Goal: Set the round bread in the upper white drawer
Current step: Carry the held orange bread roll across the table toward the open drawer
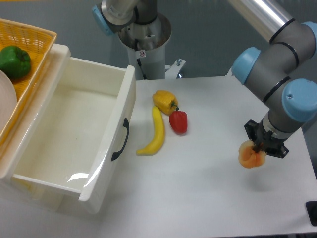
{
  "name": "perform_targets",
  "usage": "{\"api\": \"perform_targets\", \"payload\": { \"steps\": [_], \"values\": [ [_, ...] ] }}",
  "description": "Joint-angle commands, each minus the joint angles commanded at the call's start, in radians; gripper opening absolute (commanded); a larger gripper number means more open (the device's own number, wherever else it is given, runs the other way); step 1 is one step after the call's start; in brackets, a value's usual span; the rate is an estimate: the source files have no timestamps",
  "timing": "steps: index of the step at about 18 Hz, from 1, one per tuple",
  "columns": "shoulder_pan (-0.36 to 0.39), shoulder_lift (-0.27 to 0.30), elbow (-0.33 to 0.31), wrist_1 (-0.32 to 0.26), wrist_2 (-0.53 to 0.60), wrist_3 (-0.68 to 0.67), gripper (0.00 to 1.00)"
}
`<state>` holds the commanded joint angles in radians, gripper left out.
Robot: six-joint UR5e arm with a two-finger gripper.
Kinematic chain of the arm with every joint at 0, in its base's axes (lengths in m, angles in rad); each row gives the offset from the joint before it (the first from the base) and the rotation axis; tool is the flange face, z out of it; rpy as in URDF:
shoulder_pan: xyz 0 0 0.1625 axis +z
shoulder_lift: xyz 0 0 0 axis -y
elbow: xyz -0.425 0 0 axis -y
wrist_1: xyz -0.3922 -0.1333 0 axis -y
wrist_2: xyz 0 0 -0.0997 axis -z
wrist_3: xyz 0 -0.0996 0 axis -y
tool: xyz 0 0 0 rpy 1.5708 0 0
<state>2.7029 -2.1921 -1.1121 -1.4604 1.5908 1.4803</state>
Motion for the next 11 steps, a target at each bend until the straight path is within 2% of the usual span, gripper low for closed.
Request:
{"api": "perform_targets", "payload": {
  "steps": [6,11],
  "values": [
    [-0.041,0.021,0.0,0.002,-0.012,-0.026,0.0],
    [-0.09,0.132,-0.011,0.0,-0.175,-0.211,0.0]
  ]
}}
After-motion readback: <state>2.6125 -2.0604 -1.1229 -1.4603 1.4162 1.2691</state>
